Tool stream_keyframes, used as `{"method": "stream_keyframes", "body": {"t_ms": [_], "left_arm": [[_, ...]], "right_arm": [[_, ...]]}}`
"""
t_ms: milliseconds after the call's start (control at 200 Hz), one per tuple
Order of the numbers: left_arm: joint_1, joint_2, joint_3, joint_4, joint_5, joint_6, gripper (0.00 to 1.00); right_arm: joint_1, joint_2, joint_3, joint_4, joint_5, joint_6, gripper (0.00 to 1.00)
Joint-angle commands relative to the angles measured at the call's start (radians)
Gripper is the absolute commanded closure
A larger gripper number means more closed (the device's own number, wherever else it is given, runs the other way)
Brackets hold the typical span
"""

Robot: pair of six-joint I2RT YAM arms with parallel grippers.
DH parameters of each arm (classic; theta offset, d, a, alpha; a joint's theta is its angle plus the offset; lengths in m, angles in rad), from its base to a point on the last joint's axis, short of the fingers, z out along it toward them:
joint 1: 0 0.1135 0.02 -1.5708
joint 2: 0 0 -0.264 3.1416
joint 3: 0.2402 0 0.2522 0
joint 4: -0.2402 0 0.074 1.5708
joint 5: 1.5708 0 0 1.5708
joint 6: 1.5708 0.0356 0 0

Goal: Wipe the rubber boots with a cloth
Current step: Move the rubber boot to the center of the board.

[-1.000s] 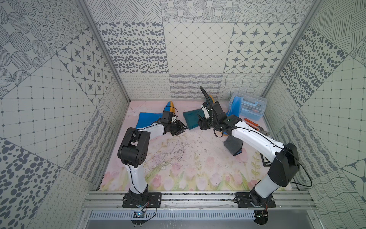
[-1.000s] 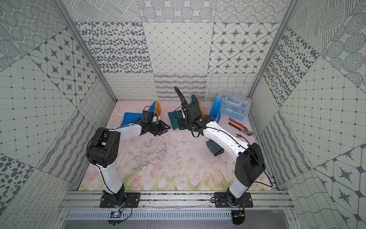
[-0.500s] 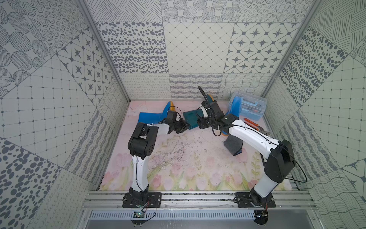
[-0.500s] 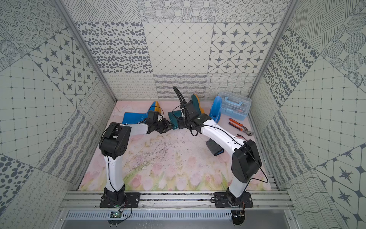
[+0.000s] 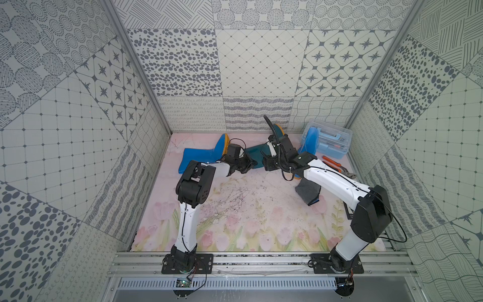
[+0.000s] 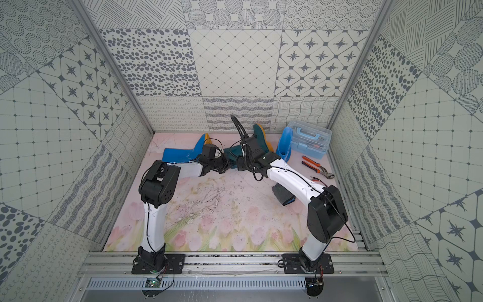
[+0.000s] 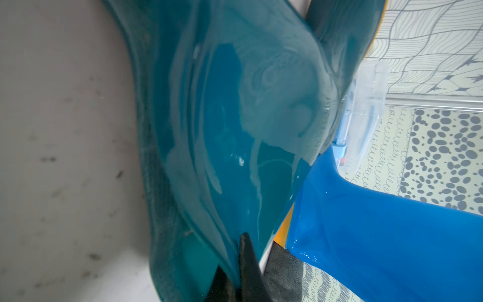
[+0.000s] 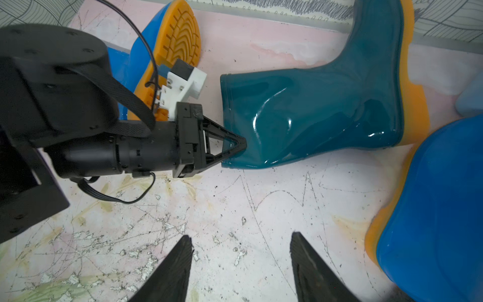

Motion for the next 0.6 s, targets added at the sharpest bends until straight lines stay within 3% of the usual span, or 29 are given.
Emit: {"method": "stream_keyframes", "body": {"t_ms": [0,125,260,440,595], "left_arm": [[-0.018,-0.142,-0.123,-0.002,0.075,0.046,1.00],[-0.036,-0.286,-0.249,-0.102,0.053,0.138,1.00],[-0.038,-0.432,-0.376,-0.175,0.021,0.192,1.00],[-0.054,-0.626,-0.495,-0.344,0.004,0.288,1.00],[-0.068,-0.812,-0.582,-0.532,-0.045,0.365,1.00]], "right_arm": [[0.004,-0.110,-0.064,-0.004,0.004,0.041,0.38],[0.013,-0.214,-0.135,-0.051,0.007,0.048,0.38],[0.025,-0.341,-0.222,-0.137,0.100,0.086,0.35],[0.019,-0.556,-0.374,-0.285,0.296,0.258,0.32],[-0.030,-0.652,-0.483,-0.350,0.292,0.397,0.29]]}}
